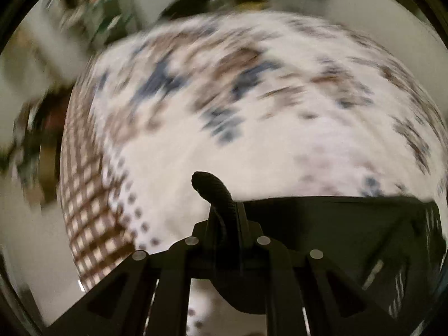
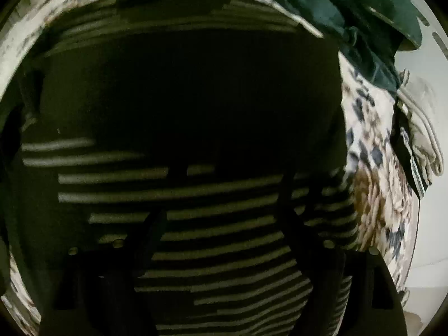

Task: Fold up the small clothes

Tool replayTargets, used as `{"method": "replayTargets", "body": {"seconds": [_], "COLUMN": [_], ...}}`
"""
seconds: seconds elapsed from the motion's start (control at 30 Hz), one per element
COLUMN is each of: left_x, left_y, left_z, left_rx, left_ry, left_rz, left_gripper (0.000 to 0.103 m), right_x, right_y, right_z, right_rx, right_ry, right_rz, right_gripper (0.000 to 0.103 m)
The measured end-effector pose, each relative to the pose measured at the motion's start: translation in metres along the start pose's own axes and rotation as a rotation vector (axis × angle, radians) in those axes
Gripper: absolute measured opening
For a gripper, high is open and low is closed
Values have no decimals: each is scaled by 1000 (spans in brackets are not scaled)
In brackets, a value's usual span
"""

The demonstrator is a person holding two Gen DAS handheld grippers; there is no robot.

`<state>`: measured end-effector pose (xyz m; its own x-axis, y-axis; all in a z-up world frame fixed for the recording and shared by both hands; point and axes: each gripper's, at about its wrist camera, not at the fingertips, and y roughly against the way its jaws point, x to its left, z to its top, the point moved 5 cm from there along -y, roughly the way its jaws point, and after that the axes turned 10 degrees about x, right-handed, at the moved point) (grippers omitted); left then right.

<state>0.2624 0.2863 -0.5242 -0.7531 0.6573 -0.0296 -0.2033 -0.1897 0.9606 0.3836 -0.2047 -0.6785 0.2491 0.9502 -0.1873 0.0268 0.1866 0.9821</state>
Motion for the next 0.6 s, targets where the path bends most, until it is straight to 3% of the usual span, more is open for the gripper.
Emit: {"method": "replayTargets", "body": {"seconds": [0.13, 0.27, 0.4, 0.5, 0.6], "left_x": [-86, -206, -350, -432, -485], "left_y": [60, 98, 125, 131, 128], "left_z": [-17, -54, -146, -219, -278], "left_rx": [-109, -131, -90, -39, 16], "left_ry": [-218, -414, -655, -808, -908], "left_rz": [-54, -176, -347, -429, -474], "left_gripper": [7, 7, 7, 7, 8], "right_x": [-9, -44, -92, -127, -161], "right_y": [13, 20, 12, -1, -19], "right_z": [21, 21, 11, 0, -14], "right_rx": [-12, -14, 8, 26, 69], "right_ry": [-9, -61, -141, -173, -208], "right_rz": [64, 110, 140, 116, 109], "right_gripper": [85, 85, 85, 85, 85]}}
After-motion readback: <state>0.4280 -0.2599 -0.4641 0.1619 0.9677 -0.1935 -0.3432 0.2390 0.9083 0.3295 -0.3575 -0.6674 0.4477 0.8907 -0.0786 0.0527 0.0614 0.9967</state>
